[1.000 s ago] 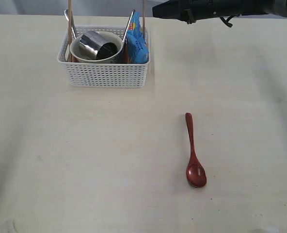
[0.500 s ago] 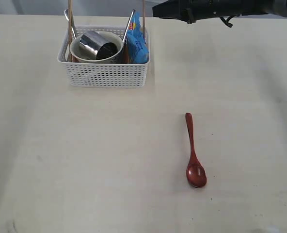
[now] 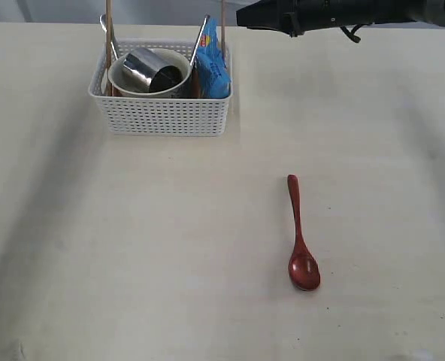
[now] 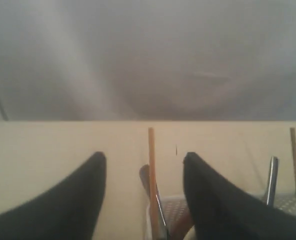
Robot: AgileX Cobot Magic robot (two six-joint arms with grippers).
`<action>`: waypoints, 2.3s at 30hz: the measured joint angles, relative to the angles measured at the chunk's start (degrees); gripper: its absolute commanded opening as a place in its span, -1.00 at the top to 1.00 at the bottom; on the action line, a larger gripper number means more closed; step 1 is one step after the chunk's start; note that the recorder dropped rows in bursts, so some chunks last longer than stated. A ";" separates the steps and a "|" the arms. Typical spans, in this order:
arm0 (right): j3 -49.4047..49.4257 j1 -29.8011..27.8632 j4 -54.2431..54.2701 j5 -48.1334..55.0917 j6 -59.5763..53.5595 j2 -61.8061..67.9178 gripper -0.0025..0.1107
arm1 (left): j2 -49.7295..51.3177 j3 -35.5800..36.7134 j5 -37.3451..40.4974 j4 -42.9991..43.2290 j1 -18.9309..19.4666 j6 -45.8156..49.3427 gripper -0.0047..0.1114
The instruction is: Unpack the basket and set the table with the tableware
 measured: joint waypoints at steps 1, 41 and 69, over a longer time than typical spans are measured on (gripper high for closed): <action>0.00 0.00 0.00 0.00 0.00 0.00 -0.01 | 3.38 -3.85 3.07 0.00 0.00 0.02 -0.14; 0.00 -0.55 0.32 0.26 0.00 0.00 -0.01 | 29.88 -25.30 1.74 -3.56 0.00 -0.19 0.92; 0.00 0.49 1.93 0.26 2.71 -3.63 -0.01 | 16.18 -25.30 14.40 -16.57 -2.00 8.69 0.92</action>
